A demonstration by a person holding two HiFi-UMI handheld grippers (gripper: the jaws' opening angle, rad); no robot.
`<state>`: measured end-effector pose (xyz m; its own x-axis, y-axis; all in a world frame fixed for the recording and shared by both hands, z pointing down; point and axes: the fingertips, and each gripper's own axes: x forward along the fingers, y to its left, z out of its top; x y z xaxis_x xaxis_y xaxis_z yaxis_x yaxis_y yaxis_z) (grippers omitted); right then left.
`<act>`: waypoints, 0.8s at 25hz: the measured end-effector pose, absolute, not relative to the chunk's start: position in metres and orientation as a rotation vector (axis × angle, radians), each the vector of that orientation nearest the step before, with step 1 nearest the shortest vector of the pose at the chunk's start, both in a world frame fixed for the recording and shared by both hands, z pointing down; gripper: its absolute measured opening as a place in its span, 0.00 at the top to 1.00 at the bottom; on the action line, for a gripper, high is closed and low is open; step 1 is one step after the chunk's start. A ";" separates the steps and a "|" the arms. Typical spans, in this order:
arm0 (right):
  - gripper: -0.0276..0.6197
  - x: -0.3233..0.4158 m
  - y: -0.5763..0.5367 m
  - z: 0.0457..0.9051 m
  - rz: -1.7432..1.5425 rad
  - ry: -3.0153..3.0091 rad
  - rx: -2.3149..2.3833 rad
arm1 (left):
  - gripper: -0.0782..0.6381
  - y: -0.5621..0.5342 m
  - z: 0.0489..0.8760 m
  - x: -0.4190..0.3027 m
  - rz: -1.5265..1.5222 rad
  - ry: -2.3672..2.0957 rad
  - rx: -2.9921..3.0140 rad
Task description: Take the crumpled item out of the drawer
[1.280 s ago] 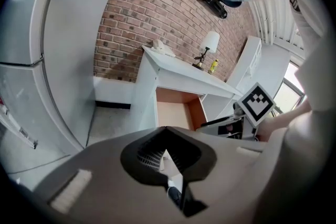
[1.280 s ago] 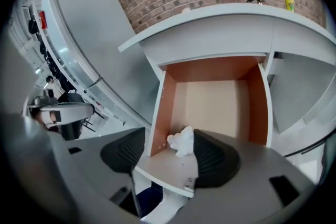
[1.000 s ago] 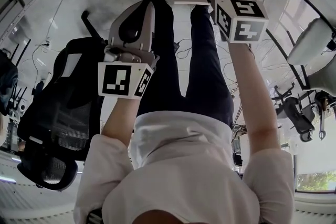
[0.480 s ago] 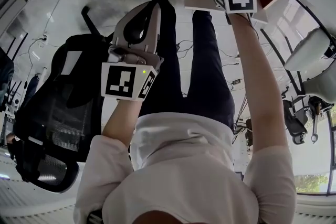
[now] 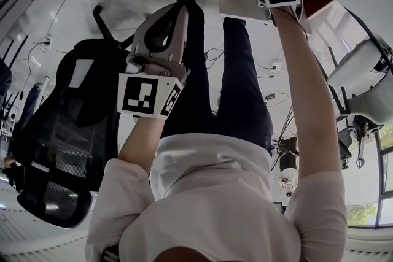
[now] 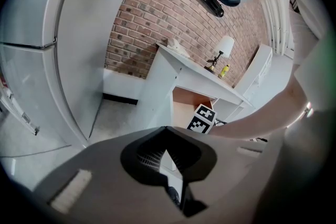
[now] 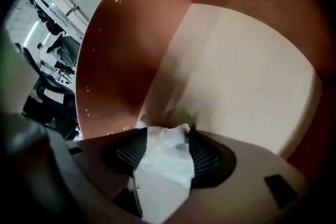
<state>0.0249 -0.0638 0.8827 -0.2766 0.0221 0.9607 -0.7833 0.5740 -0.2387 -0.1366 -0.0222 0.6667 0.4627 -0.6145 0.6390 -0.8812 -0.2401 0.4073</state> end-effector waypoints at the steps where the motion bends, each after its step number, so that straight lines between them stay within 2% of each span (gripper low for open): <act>1: 0.56 0.025 -0.064 0.880 0.884 -1.662 0.630 | 0.88 -0.023 0.666 -0.136 0.447 -1.246 1.962; 15: 0.57 0.022 -0.062 0.878 0.841 -1.643 0.682 | 0.88 -0.017 0.664 -0.132 0.437 -1.229 1.970; 20: 0.77 0.028 -0.057 0.882 0.820 -1.632 0.676 | 0.88 -0.016 0.662 -0.128 0.435 -1.224 1.979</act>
